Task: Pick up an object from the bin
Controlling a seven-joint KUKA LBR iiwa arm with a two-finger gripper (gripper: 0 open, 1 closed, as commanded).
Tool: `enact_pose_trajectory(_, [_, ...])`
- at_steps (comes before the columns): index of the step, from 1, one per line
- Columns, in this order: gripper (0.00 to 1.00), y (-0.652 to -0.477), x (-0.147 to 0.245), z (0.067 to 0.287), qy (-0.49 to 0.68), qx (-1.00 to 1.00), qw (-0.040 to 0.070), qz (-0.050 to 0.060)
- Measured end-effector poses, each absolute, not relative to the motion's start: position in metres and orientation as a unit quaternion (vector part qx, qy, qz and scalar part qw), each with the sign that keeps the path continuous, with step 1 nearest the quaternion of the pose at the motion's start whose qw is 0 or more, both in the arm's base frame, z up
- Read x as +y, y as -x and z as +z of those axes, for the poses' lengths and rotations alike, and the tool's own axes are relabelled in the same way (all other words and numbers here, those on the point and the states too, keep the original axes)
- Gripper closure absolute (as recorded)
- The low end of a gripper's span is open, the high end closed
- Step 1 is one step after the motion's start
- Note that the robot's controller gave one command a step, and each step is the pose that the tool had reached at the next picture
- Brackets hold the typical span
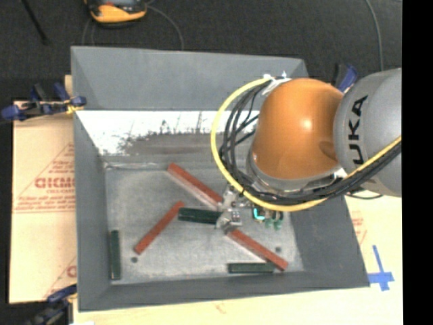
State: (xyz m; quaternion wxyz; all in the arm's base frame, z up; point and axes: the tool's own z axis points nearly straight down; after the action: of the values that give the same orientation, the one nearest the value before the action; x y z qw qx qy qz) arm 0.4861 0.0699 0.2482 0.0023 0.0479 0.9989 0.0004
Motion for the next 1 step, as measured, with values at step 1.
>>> enact_pose_trajectory(1, [0.0, -0.4856, 0.0699, 0.2476, -0.048, 0.999, 0.001, 0.0])
